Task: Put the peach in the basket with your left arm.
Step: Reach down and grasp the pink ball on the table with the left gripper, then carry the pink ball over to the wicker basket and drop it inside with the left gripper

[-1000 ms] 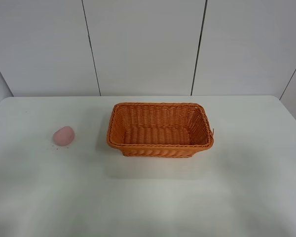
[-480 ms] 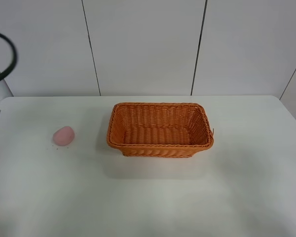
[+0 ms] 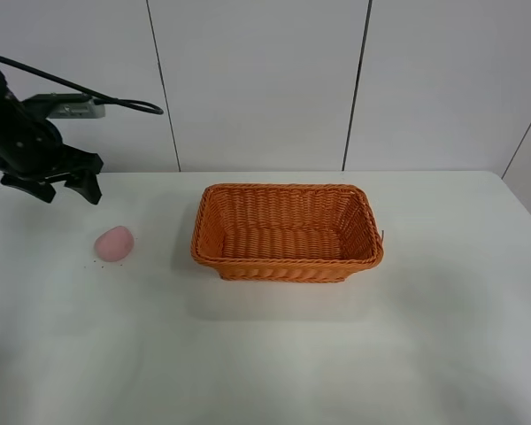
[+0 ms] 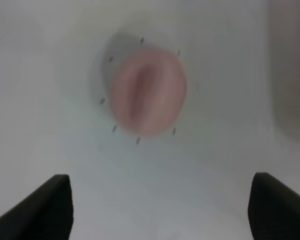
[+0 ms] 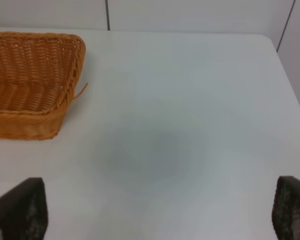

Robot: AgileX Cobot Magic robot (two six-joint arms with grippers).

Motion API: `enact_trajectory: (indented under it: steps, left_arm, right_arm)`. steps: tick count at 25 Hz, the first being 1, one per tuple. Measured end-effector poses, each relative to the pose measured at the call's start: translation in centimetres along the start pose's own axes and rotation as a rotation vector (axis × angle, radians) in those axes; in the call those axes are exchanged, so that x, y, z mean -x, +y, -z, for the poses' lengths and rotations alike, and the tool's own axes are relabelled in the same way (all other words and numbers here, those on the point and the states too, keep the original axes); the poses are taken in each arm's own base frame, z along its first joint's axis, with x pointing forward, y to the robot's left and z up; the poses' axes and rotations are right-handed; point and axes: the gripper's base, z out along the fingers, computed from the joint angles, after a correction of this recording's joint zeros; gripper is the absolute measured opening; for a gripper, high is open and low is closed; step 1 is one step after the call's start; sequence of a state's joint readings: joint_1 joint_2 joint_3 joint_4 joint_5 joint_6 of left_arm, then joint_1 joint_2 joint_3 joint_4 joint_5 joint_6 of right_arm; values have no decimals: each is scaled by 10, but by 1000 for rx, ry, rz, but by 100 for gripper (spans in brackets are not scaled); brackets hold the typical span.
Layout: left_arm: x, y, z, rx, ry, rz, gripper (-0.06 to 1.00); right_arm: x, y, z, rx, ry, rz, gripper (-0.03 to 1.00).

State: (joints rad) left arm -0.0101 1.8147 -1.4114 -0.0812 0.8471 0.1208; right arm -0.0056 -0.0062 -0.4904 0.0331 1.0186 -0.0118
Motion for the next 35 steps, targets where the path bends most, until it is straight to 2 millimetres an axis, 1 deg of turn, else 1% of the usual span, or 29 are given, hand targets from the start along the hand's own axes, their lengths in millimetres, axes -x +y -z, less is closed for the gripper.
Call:
enact_trajectory:
  steps: [2,4,7,9,13,14,18,19,20,21,22,24,25,26,27,29,31,33,35]
  left_arm:
    - [12,2,-28,-21,36,18,75]
    - [19,3,-49,-36,57,32,75]
    - [22,6,-77,-38,83,44,75]
    - [21,7,-92,-36,95,49,75]
    - [20,11,-118,-31,110,56,75]
    - [20,11,-118,-31,110,56,75]
    - [17,13,-139,-26,127,60,75]
    - [17,14,-142,-24,129,60,73]
    - [17,14,-143,-21,129,57,71]
    - [17,14,-143,-18,129,55,67]
    - [17,15,-143,-14,131,56,60]
    - [16,16,-143,-1,141,54,39]
    - [15,16,-143,3,149,53,26]
    - [16,16,-140,6,147,52,17]
    - [17,16,-136,7,139,56,13]
    - [19,15,-123,8,130,60,8]
    - [23,13,-106,9,115,57,6]
    - [29,10,-80,4,95,54,5]
    - [37,7,-43,0,44,44,5]
  right_arm:
    - [0,0,0,0,0,0,69]
    - [0,0,0,0,0,0,69]
    - [0,0,0,0,0,0,69]
    - [0,0,0,0,0,0,69]
    - [0,0,0,0,0,0,69]
    - [0,0,0,0,0,0,69]
    - [0,0,0,0,0,0,69]
    - [0,0,0,0,0,0,69]
    - [0,0,0,0,0,0,69]
    - [0,0,0,0,0,0,69]
    - [0,0,0,0,0,0,69]
    - [0,0,0,0,0,0,69]
    - [0,0,0,0,0,0,69]
    - [0,0,0,0,0,0,69]
    - [0,0,0,0,0,0,69]
    - [0,0,0,0,0,0,69]
    - [0,0,0,0,0,0,69]
    - [0,0,0,0,0,0,69]
    - [0,0,0,0,0,0,69]
